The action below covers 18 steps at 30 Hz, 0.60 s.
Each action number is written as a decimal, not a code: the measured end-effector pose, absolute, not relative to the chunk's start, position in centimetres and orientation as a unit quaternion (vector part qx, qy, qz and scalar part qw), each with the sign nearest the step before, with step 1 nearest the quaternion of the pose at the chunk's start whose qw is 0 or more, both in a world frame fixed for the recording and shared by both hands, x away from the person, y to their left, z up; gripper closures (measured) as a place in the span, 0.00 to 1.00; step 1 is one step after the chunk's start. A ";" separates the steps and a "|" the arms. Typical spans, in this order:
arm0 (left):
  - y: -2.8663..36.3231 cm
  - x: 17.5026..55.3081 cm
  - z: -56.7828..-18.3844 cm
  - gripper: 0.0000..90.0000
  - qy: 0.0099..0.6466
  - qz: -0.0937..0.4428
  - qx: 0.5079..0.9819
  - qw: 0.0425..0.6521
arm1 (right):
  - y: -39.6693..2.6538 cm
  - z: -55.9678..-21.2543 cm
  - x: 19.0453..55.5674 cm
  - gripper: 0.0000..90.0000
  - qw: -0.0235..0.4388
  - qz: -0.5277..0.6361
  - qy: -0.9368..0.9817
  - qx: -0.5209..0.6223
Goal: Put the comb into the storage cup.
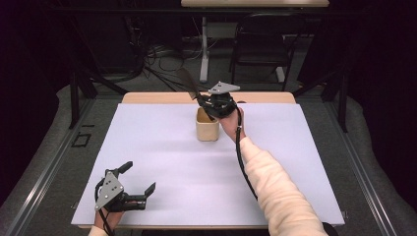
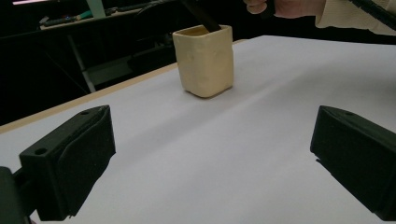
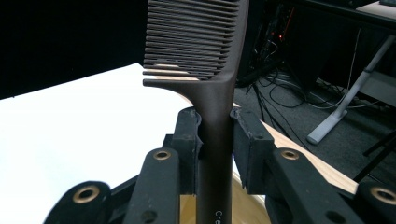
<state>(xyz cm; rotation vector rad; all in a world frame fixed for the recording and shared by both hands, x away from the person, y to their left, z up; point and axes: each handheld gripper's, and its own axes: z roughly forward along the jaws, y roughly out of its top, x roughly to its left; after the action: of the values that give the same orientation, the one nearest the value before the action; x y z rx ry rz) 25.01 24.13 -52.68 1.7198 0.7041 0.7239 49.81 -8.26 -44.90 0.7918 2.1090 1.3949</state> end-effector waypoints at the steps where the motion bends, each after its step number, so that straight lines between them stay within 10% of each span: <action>1: 24.1 25.0 -52.7 0.00 0.296 0.305 0.725 0.542 | -8.3 -44.9 49.8 0.80 0.243 0.509 0.773 0.290; 18: 24.1 25.0 -52.7 0.00 0.296 0.305 0.725 0.543 | -8.2 -45.5 49.9 0.80 0.237 0.503 0.779 0.291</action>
<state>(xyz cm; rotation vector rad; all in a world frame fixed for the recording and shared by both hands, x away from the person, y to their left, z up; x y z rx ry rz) 25.00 24.13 -52.68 1.7203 0.7026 0.7236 49.86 -8.21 -45.52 0.7988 2.1349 1.3780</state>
